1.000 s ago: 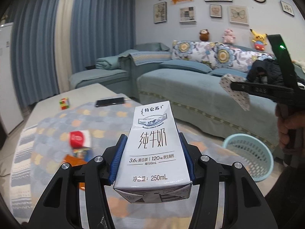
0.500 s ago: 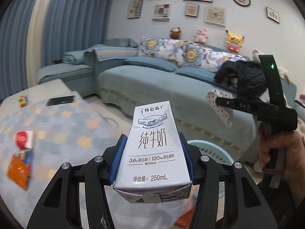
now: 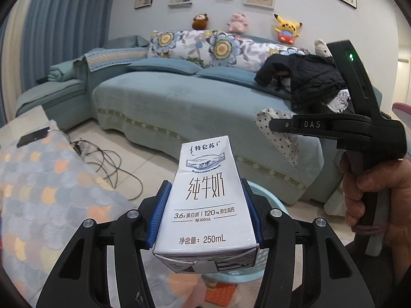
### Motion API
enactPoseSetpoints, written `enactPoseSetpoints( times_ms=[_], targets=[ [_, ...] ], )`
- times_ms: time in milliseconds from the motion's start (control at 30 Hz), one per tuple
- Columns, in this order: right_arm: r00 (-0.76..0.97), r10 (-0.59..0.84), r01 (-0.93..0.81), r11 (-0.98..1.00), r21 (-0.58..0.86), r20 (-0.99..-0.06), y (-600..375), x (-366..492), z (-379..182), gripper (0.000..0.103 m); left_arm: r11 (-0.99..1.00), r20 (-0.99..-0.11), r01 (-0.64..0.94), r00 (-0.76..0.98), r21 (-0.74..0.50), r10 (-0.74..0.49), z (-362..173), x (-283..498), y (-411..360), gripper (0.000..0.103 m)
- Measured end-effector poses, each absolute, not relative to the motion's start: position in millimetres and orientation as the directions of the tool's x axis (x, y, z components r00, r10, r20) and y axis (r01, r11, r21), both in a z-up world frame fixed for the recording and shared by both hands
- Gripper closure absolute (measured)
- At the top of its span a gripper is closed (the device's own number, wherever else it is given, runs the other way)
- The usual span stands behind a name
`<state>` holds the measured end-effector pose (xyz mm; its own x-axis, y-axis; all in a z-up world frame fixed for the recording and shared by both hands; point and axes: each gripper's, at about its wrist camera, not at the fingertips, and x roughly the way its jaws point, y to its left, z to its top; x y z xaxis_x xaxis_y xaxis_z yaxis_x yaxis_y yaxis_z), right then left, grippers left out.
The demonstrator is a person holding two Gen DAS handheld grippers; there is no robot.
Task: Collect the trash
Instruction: 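Carry the carton and napkin over the blue basket and open both grippers, then grasp the orange snack bag with the left gripper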
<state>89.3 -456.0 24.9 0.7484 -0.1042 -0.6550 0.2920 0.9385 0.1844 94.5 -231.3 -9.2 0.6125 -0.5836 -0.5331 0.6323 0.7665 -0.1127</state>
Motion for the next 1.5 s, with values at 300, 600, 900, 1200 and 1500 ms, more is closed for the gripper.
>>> enactPoseSetpoints(
  times_ms=[300, 600, 900, 1200, 1500],
  targets=[
    [0.711, -0.139, 0.356, 0.917, 0.182, -0.690, -473.9, 89.6, 16.0, 0.074, 0.749, -0.567, 0.635, 0.552, -0.188, -0.611, -14.7, 112.6, -255.8, 0.052],
    [0.732, -0.133, 0.379, 0.895, 0.237, -0.668, -483.1, 83.7, 18.4, 0.047, 0.755, -0.572, 0.608, 0.538, -0.246, -0.619, -18.8, 119.1, -244.0, 0.048],
    [0.737, -0.086, 0.320, 0.918, 0.235, -0.670, -457.5, 95.5, 22.9, 0.047, 0.822, -0.639, 0.570, 0.626, -0.016, -0.447, -34.0, 113.7, -178.2, 0.047],
    [0.733, -0.060, 0.253, 0.949, 0.190, -0.678, -414.3, 113.1, 26.4, 0.047, 0.940, -0.666, 0.258, 0.744, 0.224, -0.046, -38.7, 137.4, 5.2, 0.041],
    [0.727, -0.017, 0.150, 0.979, 0.135, -0.686, -336.7, 138.9, 35.8, 0.045, 0.959, -0.667, 0.002, 0.719, 0.282, 0.194, -64.0, 182.4, 102.4, 0.041]
  ],
)
